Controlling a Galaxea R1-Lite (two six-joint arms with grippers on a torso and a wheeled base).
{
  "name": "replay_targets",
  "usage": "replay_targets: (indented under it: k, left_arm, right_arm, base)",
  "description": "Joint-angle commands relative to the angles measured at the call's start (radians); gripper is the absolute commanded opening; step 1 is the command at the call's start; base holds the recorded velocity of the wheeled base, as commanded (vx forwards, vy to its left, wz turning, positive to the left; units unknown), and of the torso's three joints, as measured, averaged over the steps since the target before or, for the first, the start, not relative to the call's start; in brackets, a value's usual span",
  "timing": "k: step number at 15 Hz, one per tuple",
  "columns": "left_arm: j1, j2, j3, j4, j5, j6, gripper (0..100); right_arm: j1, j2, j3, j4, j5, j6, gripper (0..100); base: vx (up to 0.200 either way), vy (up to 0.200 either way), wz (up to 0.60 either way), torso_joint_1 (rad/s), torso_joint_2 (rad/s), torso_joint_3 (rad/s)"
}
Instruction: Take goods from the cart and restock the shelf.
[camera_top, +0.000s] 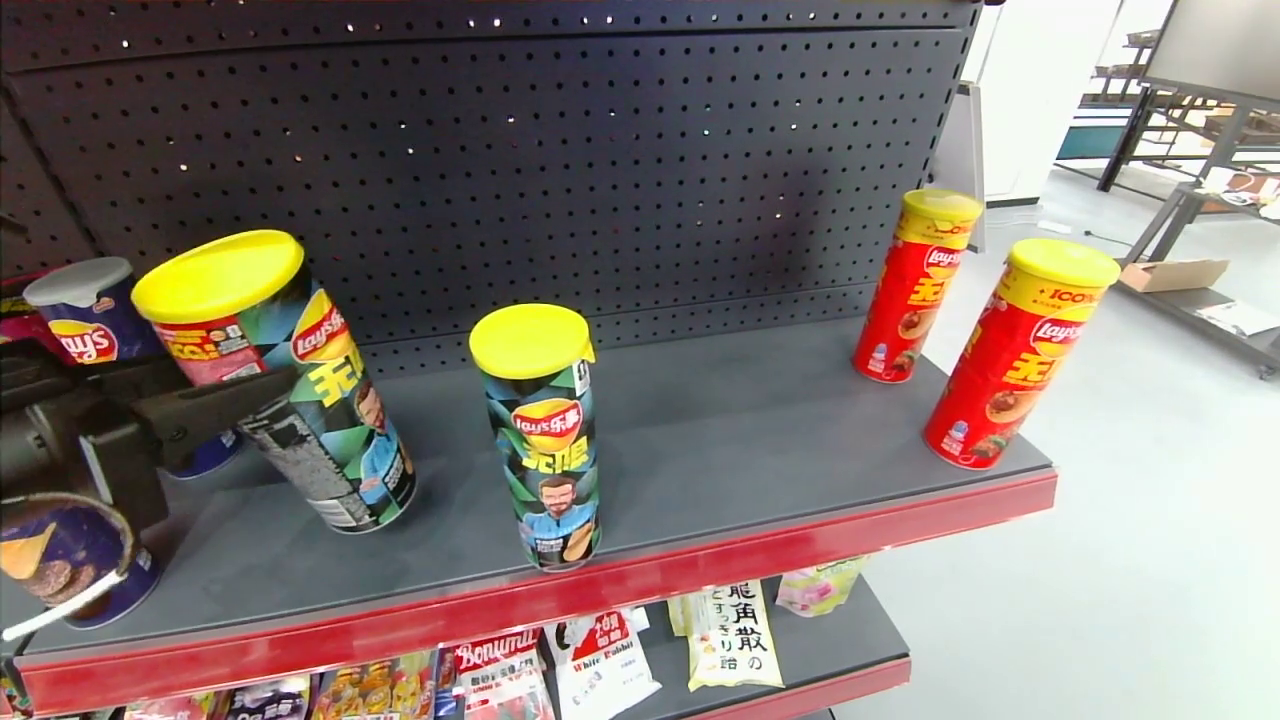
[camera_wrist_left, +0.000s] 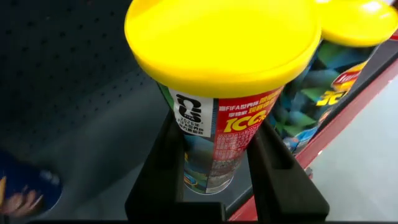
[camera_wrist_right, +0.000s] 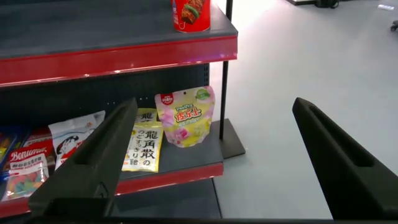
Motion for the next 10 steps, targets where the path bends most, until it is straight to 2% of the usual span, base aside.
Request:
replay_targets:
  k: [1,4,8,10]
  left_arm:
    - [-0.031,0.090,-0.044,-0.008,-0.024,0.000,0]
    - [-0.081,0.173,-0.097,-0.023,-0.018,-0.001,0]
    - [-0.088,0.317,-0.120,-0.166,-0.018,0.002,0]
    - [-0.088,0.418,-0.199,-0.200,-0.021,0.000,0]
  right_arm:
    - [0.000,0.000,0.000,0.000,0.000,0.000,100]
    - [0.000,0.000,0.000,0.000,0.000,0.000,100]
    - [0.000,0.000,0.000,0.000,0.000,0.000,100]
    - [0.000,0.000,0.000,0.000,0.000,0.000,100]
  base:
    - [0.000,0.000,0.00,0.000,0.00,0.000]
    - [0.000,0.000,0.00,0.000,0.00,0.000]
    - [0.000,0.000,0.00,0.000,0.00,0.000]
    - [0.000,0.000,0.00,0.000,0.00,0.000]
